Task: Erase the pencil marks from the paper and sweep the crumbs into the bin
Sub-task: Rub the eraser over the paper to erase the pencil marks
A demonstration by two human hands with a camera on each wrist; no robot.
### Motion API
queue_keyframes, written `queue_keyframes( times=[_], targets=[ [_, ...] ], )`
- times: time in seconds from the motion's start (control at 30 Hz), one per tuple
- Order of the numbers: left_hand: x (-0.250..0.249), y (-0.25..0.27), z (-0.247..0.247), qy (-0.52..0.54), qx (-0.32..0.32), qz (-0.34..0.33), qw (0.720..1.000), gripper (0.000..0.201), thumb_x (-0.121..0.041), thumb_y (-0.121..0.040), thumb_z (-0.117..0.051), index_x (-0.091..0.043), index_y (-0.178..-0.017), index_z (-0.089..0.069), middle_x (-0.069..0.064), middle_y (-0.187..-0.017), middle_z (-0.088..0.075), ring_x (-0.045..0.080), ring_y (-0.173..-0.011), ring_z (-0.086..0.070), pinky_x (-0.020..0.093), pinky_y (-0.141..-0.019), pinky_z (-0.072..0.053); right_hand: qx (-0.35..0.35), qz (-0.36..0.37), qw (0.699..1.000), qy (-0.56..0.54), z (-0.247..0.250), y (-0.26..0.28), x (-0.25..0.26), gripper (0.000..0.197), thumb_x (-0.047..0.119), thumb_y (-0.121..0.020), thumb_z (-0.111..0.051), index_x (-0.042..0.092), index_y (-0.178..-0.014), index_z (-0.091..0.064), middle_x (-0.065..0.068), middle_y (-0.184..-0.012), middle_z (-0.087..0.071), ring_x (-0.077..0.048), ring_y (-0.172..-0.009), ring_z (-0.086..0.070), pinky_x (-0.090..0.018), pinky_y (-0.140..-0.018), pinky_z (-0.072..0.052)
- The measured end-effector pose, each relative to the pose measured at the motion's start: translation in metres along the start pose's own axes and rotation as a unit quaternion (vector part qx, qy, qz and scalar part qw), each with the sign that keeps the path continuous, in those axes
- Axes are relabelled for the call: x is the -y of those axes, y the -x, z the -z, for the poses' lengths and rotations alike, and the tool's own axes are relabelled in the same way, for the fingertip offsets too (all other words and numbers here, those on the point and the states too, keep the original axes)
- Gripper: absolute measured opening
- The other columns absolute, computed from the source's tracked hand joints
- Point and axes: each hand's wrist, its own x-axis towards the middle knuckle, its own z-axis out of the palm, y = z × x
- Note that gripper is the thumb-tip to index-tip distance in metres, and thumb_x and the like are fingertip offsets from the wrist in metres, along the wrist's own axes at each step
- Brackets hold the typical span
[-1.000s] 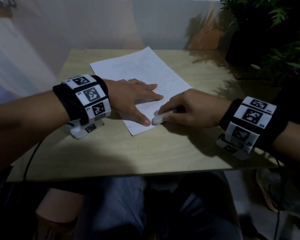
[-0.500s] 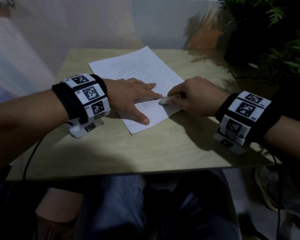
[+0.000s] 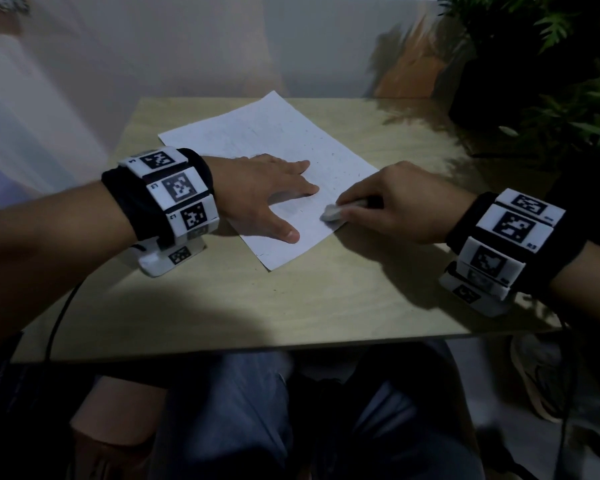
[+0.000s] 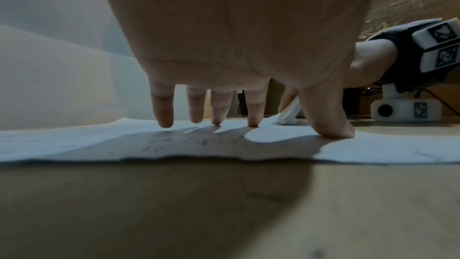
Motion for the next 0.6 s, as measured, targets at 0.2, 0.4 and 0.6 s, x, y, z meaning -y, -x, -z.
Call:
queue_keyframes(
  times=[0.2, 0.4, 0.6],
  targets=[
    [-0.001, 0.003, 0.002, 0.047, 0.013, -0.019, 0.999, 0.093, -0.089, -0.072, -0.038, -0.056, -0.155, -0.016, -0.022, -0.167, 0.007, 0.011, -0.156, 0.004, 0.046, -0.126, -0.004, -0.037, -0.075, 0.993, 0.084, 0.002, -0.002, -0.013, 0.045, 0.058, -0.092, -0.044, 0.023, -0.095, -0.073, -0.001, -0.09, -0.072, -0.029, -0.082, -0.061, -0.037, -0.071, -0.05],
    [-0.002, 0.004, 0.0, 0.029, -0.062, -0.017, 0.998, 0.077, -0.076, -0.081, -0.06, -0.046, -0.148, -0.037, -0.017, -0.163, -0.026, 0.016, -0.148, -0.03, 0.045, -0.12, -0.026, 0.009, 0.01, 1.0, -0.006, 0.002, 0.003, -0.001, 0.043, 0.066, -0.092, -0.048, 0.033, -0.101, -0.074, 0.008, -0.085, -0.073, -0.016, -0.077, -0.062, -0.036, -0.071, -0.052],
    [0.004, -0.001, -0.002, 0.015, -0.014, -0.017, 1.0, 0.083, -0.079, -0.082, -0.048, -0.058, -0.154, -0.012, -0.018, -0.169, 0.002, 0.01, -0.155, -0.003, 0.042, -0.125, -0.01, -0.011, -0.001, 0.999, 0.047, 0.0, 0.003, -0.003, 0.043, 0.059, -0.096, -0.047, 0.024, -0.091, -0.072, 0.0, -0.076, -0.068, -0.022, -0.069, -0.057, -0.039, -0.067, -0.051]
  ],
)
